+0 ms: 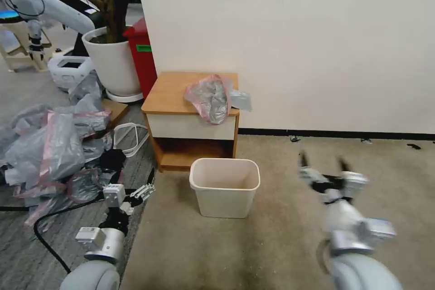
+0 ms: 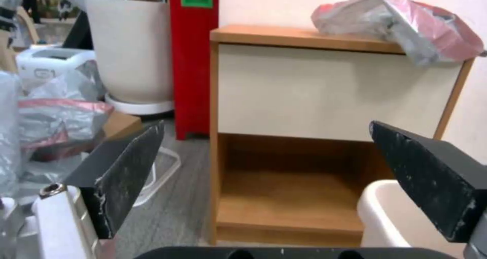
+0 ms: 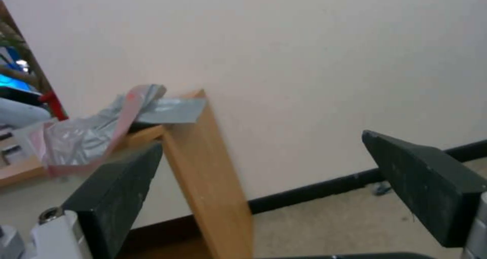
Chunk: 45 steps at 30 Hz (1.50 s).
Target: Pick up the garbage bag from the table and place it over the trash can.
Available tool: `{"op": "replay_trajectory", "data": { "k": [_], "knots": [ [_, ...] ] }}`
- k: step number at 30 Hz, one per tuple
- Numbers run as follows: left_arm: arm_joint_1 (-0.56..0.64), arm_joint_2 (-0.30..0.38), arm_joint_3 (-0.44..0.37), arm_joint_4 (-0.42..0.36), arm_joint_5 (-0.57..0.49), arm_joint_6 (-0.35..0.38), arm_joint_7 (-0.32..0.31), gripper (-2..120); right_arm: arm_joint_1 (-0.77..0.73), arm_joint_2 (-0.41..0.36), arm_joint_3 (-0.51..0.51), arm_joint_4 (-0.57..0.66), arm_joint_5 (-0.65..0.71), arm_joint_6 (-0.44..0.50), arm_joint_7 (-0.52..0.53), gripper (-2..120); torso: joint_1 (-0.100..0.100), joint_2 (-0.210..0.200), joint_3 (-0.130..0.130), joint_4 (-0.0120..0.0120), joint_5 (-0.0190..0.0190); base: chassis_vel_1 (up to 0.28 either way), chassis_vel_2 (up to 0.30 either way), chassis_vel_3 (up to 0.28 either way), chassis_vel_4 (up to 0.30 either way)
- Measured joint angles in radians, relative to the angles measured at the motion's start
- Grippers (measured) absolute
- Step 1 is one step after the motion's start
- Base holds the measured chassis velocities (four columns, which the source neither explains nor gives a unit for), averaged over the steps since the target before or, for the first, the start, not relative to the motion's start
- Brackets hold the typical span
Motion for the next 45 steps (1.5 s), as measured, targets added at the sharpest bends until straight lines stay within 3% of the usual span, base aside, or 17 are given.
{"op": "replay_trajectory", "data": {
  "k": [2,17,22,25,28,34,45],
  "knots": [
    [-0.007,-0.001,0.003,0.002,-0.017,-0.011,0.0,100,0.032,-0.007,-0.019,-0.033,0.02,0.009,0.003,100,0.0,0.0,0.0,-0.0003,0.0021,0.0,0.0,0.0,0.0],
    [-0.033,-0.004,0.028,0.03,-0.014,-0.03,-0.005,100,0.142,-0.088,-0.027,-0.116,0.085,0.001,0.008,100,0.0,0.0,0.0,-0.0005,0.0015,0.0,0.0,0.0,0.0],
    [-0.032,-0.005,0.02,0.033,-0.012,-0.03,-0.005,100,0.218,-0.117,-0.05,-0.128,0.238,-0.053,0.039,100,0.0,0.0,0.0,-0.0005,0.0015,0.0,0.0,0.0,0.0],
    [-0.025,-0.007,0.004,0.034,-0.012,-0.03,-0.005,100,0.303,-0.134,-0.079,-0.158,0.426,-0.095,0.094,100,0.0,0.0,0.0,-0.0003,0.0014,0.0,0.0,0.0,0.0],
    [-0.019,-0.011,-0.006,0.034,-0.012,-0.03,-0.005,100,0.353,-0.136,-0.093,-0.187,0.516,-0.114,0.134,100,0.0,0.0,0.0,-0.0003,0.0015,0.0,0.0,0.0,0.0],
    [0.002,-0.024,-0.032,0.026,-0.005,-0.031,-0.005,100,0.492,-0.107,-0.116,-0.251,0.829,-0.183,0.26,99,0.0,0.0,0.0,-0.0003,0.0013,0.0,0.0,0.0,0.0],
    [0.032,-0.047,-0.061,0.005,0.015,-0.034,-0.01,100,0.673,-0.027,-0.128,-0.386,1.072,-0.219,0.352,98,0.0,0.0,0.0,-0.0003,0.0011,0.0,0.0,0.0,0.0]
  ]
}}
